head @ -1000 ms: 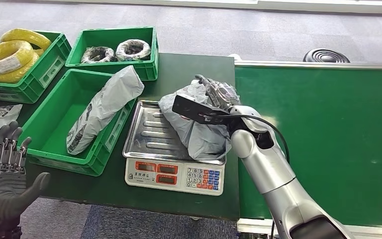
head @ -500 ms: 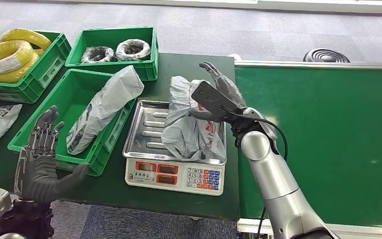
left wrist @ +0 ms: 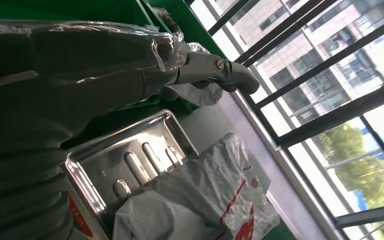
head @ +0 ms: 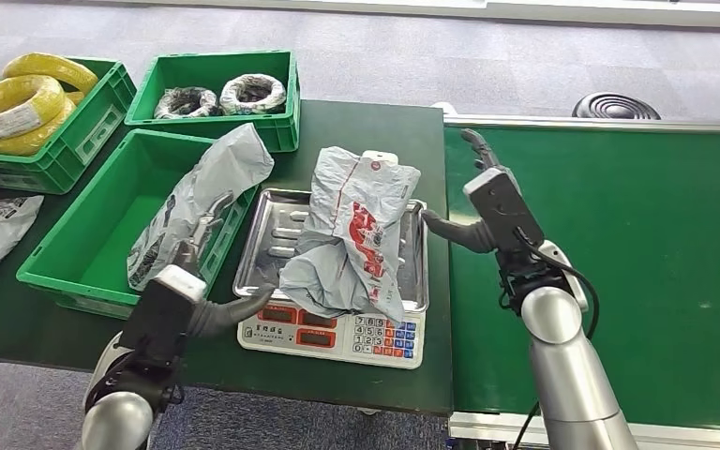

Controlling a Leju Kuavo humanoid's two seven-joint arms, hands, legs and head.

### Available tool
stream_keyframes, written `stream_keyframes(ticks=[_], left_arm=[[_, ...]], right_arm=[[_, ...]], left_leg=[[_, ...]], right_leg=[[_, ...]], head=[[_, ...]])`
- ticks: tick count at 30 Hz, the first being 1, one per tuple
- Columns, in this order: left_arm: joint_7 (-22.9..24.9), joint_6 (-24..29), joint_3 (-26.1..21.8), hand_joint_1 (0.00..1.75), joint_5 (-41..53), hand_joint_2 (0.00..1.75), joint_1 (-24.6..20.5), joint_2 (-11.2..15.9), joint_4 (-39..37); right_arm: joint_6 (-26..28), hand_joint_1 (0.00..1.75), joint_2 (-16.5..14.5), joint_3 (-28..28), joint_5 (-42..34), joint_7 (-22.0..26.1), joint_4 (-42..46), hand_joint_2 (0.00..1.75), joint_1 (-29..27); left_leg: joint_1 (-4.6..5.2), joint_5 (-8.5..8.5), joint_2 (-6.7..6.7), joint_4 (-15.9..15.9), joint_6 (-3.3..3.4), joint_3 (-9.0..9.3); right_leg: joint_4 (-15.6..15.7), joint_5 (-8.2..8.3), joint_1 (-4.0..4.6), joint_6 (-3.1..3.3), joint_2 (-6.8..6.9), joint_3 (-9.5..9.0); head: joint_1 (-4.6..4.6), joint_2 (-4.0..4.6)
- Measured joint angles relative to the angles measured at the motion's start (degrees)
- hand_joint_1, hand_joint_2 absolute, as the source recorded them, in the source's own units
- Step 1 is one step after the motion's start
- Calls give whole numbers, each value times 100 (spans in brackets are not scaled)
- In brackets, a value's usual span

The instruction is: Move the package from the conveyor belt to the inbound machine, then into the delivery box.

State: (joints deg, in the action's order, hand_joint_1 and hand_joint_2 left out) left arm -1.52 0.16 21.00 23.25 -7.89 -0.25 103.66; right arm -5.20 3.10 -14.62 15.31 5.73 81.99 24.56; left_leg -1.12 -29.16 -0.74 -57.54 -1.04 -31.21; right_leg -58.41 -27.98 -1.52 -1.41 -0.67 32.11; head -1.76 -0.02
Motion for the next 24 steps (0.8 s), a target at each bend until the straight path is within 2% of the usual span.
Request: stream_keyframes(ticks=[3,8,13,18,19,22,23,24], left_arm=[[465,-49,452,0,456,175,-316,-46,-402],[796,156,1014,0,1140,175,-828,-188,-1254],[948,302,1406,0,1610,175,-1292,-356,-2153],[1113,431,1756,5,2034,175,-1690,-522,-3025],[1170,494,1828,38,2176,175,-1768,-549,-3194],[1403,756,2077,155,2869,175,-1985,-601,-3673],[1470,840,2159,166,3109,175,-2047,-610,-3811],[1515,902,2225,169,3292,175,-2099,-618,-3929]], right_arm=[[479,0,237,300,-389,653,383,175,-623],[1331,0,430,630,-912,1497,1227,175,-1856],[1898,0,512,612,-1207,1796,1768,175,-2723],[2163,0,545,503,-1365,1888,1945,175,-3021],[2192,0,547,474,-1388,1896,1956,175,-3025],[2262,0,539,391,-1433,1904,1998,175,-3012],[2281,0,536,360,-1437,1903,2008,175,-3004],[2301,0,533,329,-1438,1902,2015,175,-2995]], left_leg=[[0,-2,0,-1,2,-2],[-1,-5,4,4,3,-14],[-2,-5,6,5,4,-14],[0,-2,14,4,6,-12],[0,-1,13,3,7,-11],[0,1,11,3,8,-12],[0,1,11,4,9,-11],[0,1,11,4,9,-11]], right_leg=[[1,0,-1,-1,0,4],[0,-2,1,-2,1,13],[0,-2,2,-1,-1,11],[0,5,0,-5,-6,10],[0,6,0,-6,-6,9],[0,6,0,-6,-6,8],[0,6,0,-6,-6,8],[-1,6,0,-6,-6,8]], head=[[-2,0],[-4,0],[-3,0],[-2,0],[-2,0],[-2,0],[-3,0],[-3,0]])
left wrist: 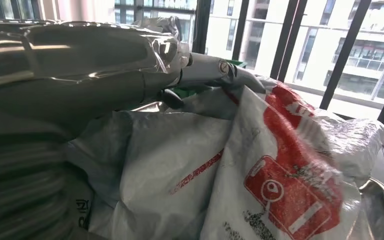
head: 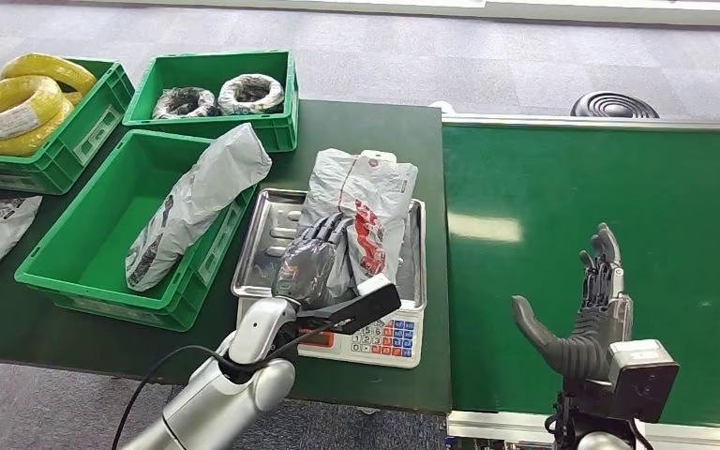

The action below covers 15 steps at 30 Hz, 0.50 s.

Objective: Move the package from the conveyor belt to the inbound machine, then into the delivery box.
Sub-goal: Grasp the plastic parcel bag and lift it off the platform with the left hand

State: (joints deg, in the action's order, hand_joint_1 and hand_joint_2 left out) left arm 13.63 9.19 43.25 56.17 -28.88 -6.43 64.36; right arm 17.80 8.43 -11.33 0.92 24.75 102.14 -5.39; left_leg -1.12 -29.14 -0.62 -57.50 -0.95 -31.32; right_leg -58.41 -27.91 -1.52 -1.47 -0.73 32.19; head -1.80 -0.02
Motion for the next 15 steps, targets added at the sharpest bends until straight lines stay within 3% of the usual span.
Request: stream_keyframes(ticks=[6,15], left_arm=[[33,229,133,175,330,175,-130,-27,-400],[4,472,-19,175,375,175,-145,80,-280]], right_arm=[[84,0,-15,-132,-55,-24,1,175,38],[103,0,-18,-248,-138,-67,-72,175,124]], left_leg=[[0,0,0,1,0,-1],[0,0,2,1,0,-3]], right_leg=[[-1,0,1,0,0,0],[-2,0,1,0,-1,0]], head=[[1,0],[1,0]])
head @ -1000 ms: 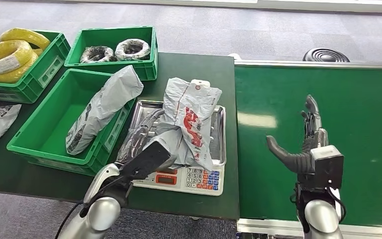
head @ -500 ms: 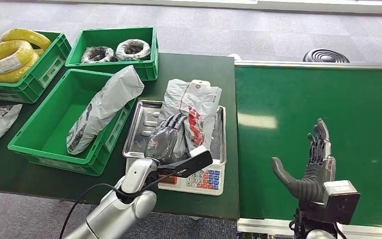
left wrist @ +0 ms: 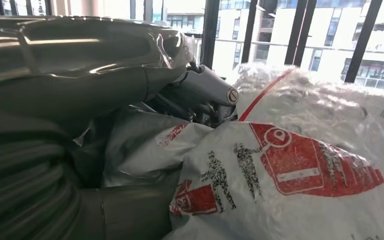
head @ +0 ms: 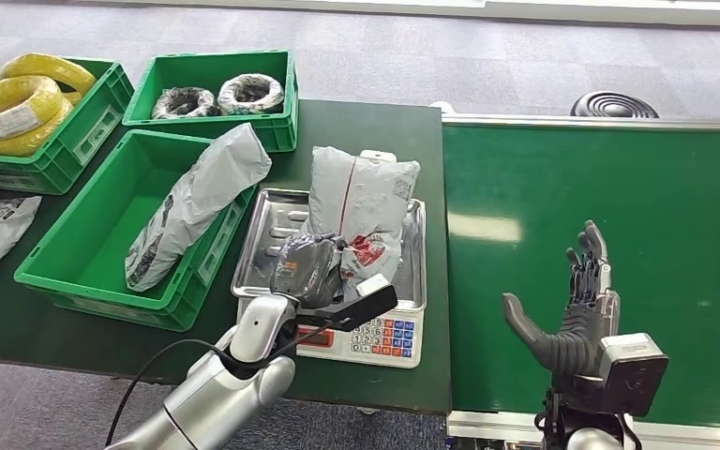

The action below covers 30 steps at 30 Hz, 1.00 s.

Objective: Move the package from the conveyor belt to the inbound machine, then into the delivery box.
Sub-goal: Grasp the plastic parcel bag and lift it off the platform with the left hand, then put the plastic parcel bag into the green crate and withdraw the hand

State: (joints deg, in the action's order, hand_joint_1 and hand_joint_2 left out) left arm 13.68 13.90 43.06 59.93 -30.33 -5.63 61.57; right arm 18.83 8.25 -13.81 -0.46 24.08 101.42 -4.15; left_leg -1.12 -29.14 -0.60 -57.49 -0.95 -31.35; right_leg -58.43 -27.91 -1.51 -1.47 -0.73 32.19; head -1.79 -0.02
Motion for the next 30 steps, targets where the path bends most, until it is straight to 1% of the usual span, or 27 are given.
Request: stream_keyframes(ticks=[4,8,12,15,18,22,26,30], left_arm=[[-150,407,-395,175,-72,175,20,164,592],[-340,690,-998,175,48,175,-38,329,1488],[-548,957,-1689,175,142,175,-310,453,2202],[-685,1183,-2136,175,42,175,-568,544,2499],[-773,1352,-2541,175,-138,175,-844,661,2601],[-740,1368,-2962,175,-200,175,-1095,865,2473],[-620,1130,-3236,175,-227,175,-1151,1070,2038],[-548,903,-3358,175,-289,175,-1125,1185,1680]], right_arm=[[18,0,-19,-59,7,-37,-70,175,65],[77,0,-100,-63,104,-110,-103,175,92],[182,0,-224,-49,224,-178,-101,175,92],[245,0,-351,-4,345,-240,-90,175,89],[317,0,-469,83,436,-284,-49,175,73],[389,0,-537,178,466,-307,4,175,26],[403,0,-552,242,464,-319,44,175,-19],[403,0,-556,274,463,-332,66,175,-30]], left_leg=[[-2,1,-1,0,-1,-2],[-3,2,-1,0,-2,-5],[-3,3,-1,0,-2,-7],[-3,5,-1,0,0,-6],[-3,5,-1,0,1,-4],[-3,5,-1,0,0,-3],[-3,5,1,0,0,-3],[-3,7,0,0,-1,-4]], right_leg=[[-1,0,2,0,0,4],[-3,0,4,0,0,7],[-3,0,4,0,0,7],[-3,0,3,0,1,6],[-3,0,3,1,0,7],[-3,0,3,1,0,6],[-3,0,3,1,-1,7],[-3,0,3,1,-1,7]], head=[[-1,0],[-1,0],[0,0],[1,0],[0,0],[1,0],[1,0],[2,0]])
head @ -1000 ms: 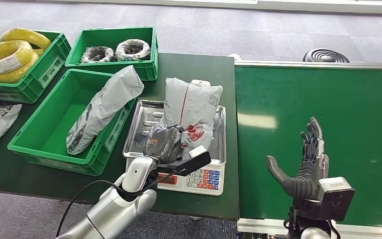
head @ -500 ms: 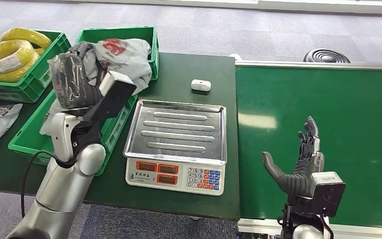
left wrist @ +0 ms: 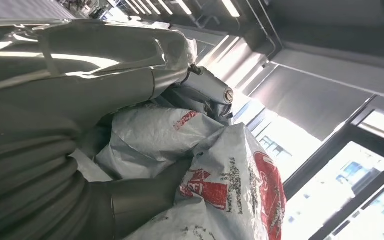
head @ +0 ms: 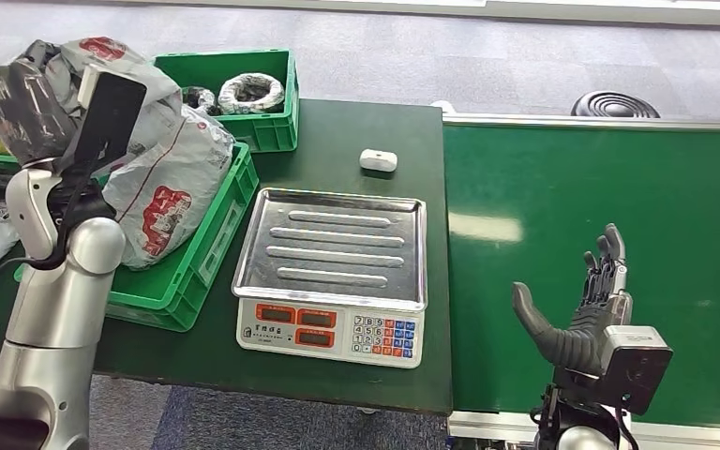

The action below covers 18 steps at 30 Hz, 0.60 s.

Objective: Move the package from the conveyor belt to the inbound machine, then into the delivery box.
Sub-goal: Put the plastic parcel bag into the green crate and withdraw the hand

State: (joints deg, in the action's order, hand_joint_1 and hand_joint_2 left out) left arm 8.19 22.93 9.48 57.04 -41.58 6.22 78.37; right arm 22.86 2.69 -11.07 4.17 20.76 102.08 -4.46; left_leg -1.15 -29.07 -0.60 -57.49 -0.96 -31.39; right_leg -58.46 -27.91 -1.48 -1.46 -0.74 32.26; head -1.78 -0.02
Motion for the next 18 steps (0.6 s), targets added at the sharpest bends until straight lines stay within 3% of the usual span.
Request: stream_keyframes(ticks=[3,4,5,7,8,9,18], left_arm=[[167,-616,-24,175,-189,175,-2,73,-216],[228,-850,-21,164,-252,175,8,102,-319],[277,-1058,-12,139,-306,175,24,139,-464],[335,-1345,16,51,-393,175,58,219,-799],[353,-1474,33,19,-447,175,70,268,-978],[363,-1580,47,0,-507,175,77,318,-1135],[498,-1841,87,0,-967,175,-77,837,-1604]], right_arm=[[-27,0,-15,24,9,-49,6,175,9],[-44,0,-29,34,20,-76,6,175,13],[-61,0,-52,50,43,-106,6,175,16],[-77,0,-103,86,100,-160,6,175,21],[-76,0,-127,104,128,-181,6,175,22],[-67,0,-147,116,145,-196,6,175,22],[273,0,-280,197,174,-218,14,175,-22]], left_leg=[[1,0,0,0,0,-1],[2,0,0,0,0,-1],[2,0,1,0,0,-1],[1,0,3,1,0,0],[1,0,3,1,-1,0],[0,1,3,1,-1,0],[-1,1,4,1,-1,-1]], right_leg=[[1,0,-1,0,1,-1],[1,0,-1,0,0,0],[0,0,-1,0,-1,0],[0,0,-1,0,-2,2],[0,0,0,0,-2,2],[-1,0,0,0,-2,3],[-2,0,1,1,-3,4]], head=[[1,0],[1,0],[0,0],[-1,0],[-1,0],[0,0],[1,0]])
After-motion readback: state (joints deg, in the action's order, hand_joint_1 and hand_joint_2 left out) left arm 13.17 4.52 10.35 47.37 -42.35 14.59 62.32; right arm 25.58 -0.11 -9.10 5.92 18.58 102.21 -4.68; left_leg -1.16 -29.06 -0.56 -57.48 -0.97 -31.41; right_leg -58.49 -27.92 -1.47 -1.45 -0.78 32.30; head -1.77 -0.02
